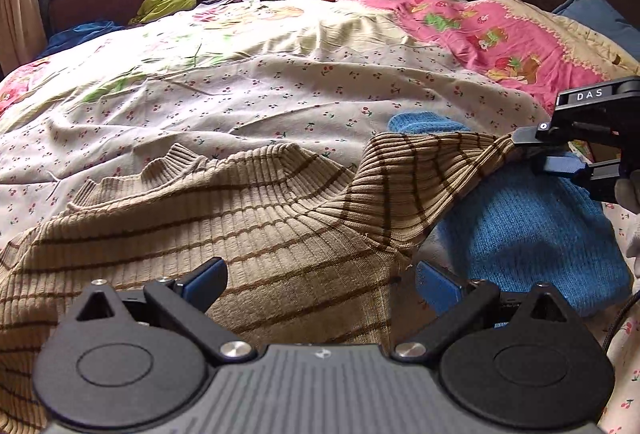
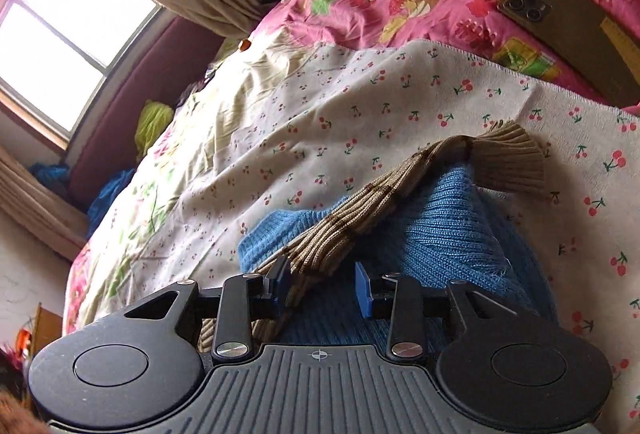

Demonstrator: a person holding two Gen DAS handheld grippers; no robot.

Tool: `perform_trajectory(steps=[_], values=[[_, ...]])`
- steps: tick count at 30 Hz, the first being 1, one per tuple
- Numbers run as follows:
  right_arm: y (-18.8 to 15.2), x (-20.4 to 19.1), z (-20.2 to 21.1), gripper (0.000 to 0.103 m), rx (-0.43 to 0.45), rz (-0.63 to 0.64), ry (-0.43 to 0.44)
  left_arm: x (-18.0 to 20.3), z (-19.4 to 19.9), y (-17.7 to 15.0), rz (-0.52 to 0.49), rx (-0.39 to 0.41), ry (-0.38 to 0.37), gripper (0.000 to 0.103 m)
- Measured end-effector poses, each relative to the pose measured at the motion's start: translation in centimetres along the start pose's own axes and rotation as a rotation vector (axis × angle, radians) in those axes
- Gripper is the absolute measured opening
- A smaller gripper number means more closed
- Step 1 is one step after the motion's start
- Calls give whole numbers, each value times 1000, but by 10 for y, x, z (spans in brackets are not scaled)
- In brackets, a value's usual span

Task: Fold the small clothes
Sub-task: 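Grasp the sweater sleeve cuff with the right gripper and lift it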

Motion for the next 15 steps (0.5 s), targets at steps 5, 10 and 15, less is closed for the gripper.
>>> perform_trajectory(steps=[5,10,15], values=[[13,17,-10,35,77,-123,23,10,-15,0,-1,-13,-15,103],[17,19,-20,16,117,-137,41,18,-27,-4,-3,-12,-53,103],[26,-18,-10,11,146,-51,118,30,-41,-11,-40,-42,-136,103]])
Point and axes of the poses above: each gripper's, at about its wrist camera, not at the fingertips, and z roughly against the way its jaws point, x to its right, y to its top, the point moved 3 cm from there along -z, roughly the way its jaws point, and after that the axes turned 14 degrees about y, right-handed, at the moved point
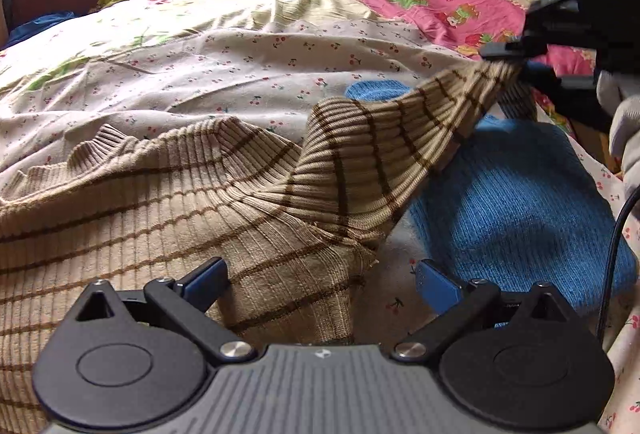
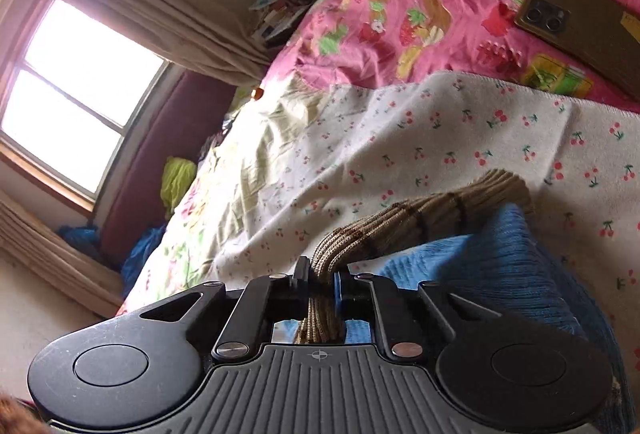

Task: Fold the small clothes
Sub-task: 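Grasp the sweater sleeve cuff with the right gripper and lift it, then carry the sleeve across the sweater body with the right gripper and release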

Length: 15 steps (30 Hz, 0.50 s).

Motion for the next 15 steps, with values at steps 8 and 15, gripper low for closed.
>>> perform_trajectory(steps=[8,15], values=[[-43,-125,1,10,-128,256,276,3,7,-15,-42,4,-167,103],[-139,-199,-42,11,-399,472,416,-102,60,-41,60,43,-160,103]])
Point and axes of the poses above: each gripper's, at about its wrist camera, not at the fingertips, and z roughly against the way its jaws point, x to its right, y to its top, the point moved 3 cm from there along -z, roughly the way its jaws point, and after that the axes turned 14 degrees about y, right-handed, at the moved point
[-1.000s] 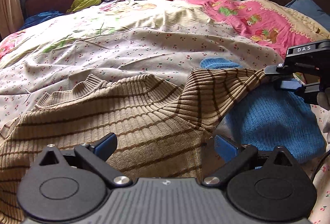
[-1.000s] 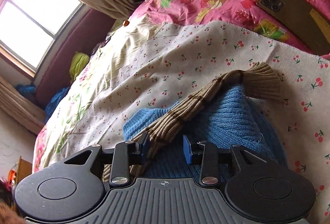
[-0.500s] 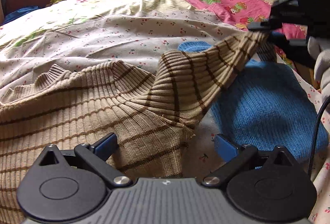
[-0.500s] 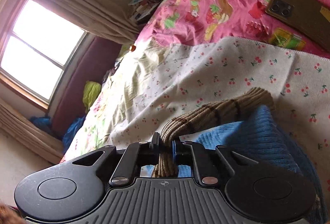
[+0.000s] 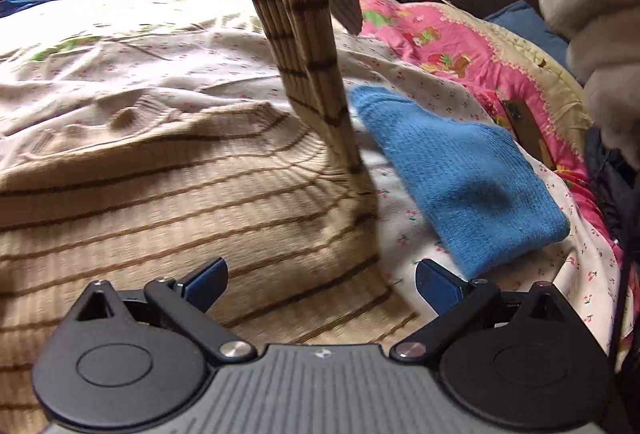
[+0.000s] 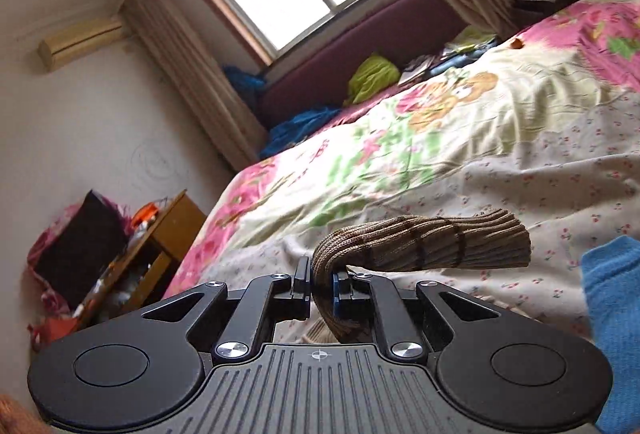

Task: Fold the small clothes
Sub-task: 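Carry the sleeve across the sweater body with the right gripper and release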

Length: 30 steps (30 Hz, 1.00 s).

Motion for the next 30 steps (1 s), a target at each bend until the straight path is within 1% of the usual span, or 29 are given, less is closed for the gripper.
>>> perform_trajectory(steps=[2,3,4,5,7,8,9,11,13,15,17,19,21,25,28,30], values=[[-22,-11,-33,11,-98,38,27,-29,17,-10,34,5,41,103],[-40,-16,-54,11,-187,57,64,-46,24,-16,59,1,71,103],[-54,-21,-69,12,-250,69,89,-59,29,-22,78,-5,98,103],[-71,-24,-84,14,-293,79,96,-70,34,-28,94,-8,129,103],[-97,-30,-100,14,-369,114,85,-87,42,-38,115,-2,192,103],[-108,-32,-102,14,-407,135,87,-94,46,-42,125,4,215,103],[-116,-32,-98,14,-419,147,93,-101,49,-45,138,14,238,103],[-124,-30,-78,15,-415,163,87,-113,52,-48,155,30,272,103],[-122,-20,-53,17,-382,140,67,-121,50,-47,173,39,287,103],[-118,-6,-33,17,-355,101,25,-127,44,-39,197,50,291,103],[-118,8,-16,17,-342,83,-39,-131,39,-26,205,77,303,103],[-123,19,-8,17,-356,99,-104,-131,31,-14,209,100,318,103],[-130,30,-2,17,-371,84,-141,-133,21,-2,228,96,321,103],[-146,47,4,17,-374,-28,-119,-139,6,7,299,55,311,103],[-155,63,-3,17,-331,-80,-136,-137,1,6,317,43,321,103],[-155,72,-5,15,-263,-132,-151,-131,-1,6,296,40,333,103]])
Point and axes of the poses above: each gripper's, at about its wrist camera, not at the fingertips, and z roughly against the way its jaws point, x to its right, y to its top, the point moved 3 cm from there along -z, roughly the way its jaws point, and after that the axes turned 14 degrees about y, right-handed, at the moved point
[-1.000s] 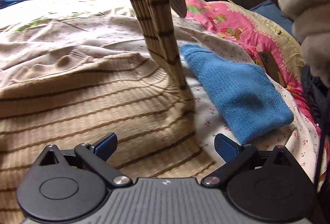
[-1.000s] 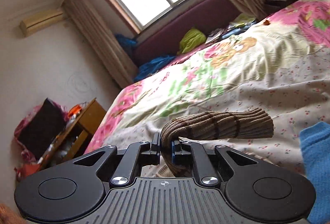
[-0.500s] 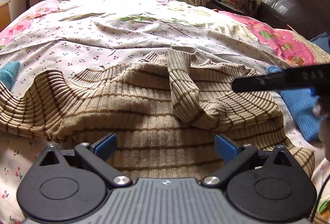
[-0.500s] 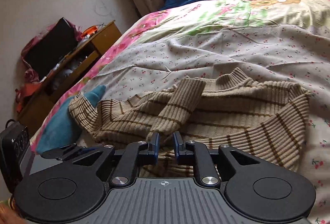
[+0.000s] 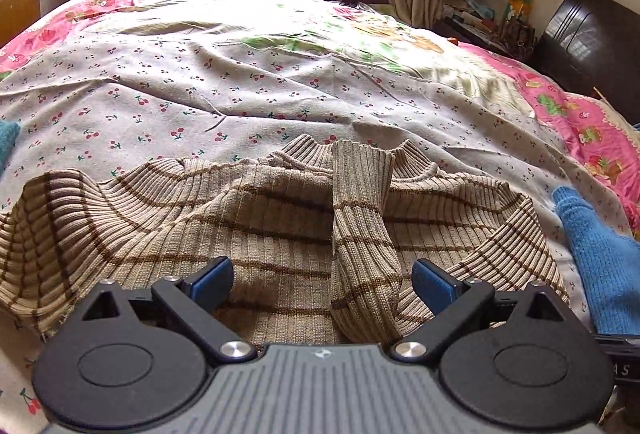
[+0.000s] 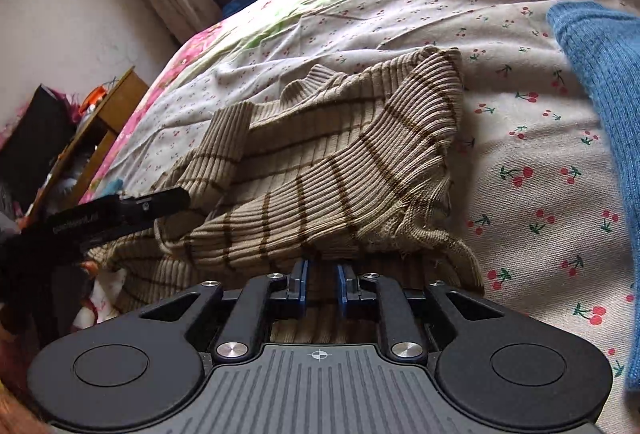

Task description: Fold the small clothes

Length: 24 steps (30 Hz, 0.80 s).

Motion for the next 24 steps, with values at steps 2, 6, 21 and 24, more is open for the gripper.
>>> perform_trajectory(steps=[2,6,21,24], values=[[5,9,10,13,128,-62,-43,6,0,-1,-24,10,11,103],[6,26,40,14,268,-114,-181,10,-11,-8,-50,-25,32,103],[7,-66,16,20,93,308,-133,-44,12,-26,41,-12,106,103],[8,-95,-18,24,-35,480,-72,-62,19,-26,82,6,108,103]])
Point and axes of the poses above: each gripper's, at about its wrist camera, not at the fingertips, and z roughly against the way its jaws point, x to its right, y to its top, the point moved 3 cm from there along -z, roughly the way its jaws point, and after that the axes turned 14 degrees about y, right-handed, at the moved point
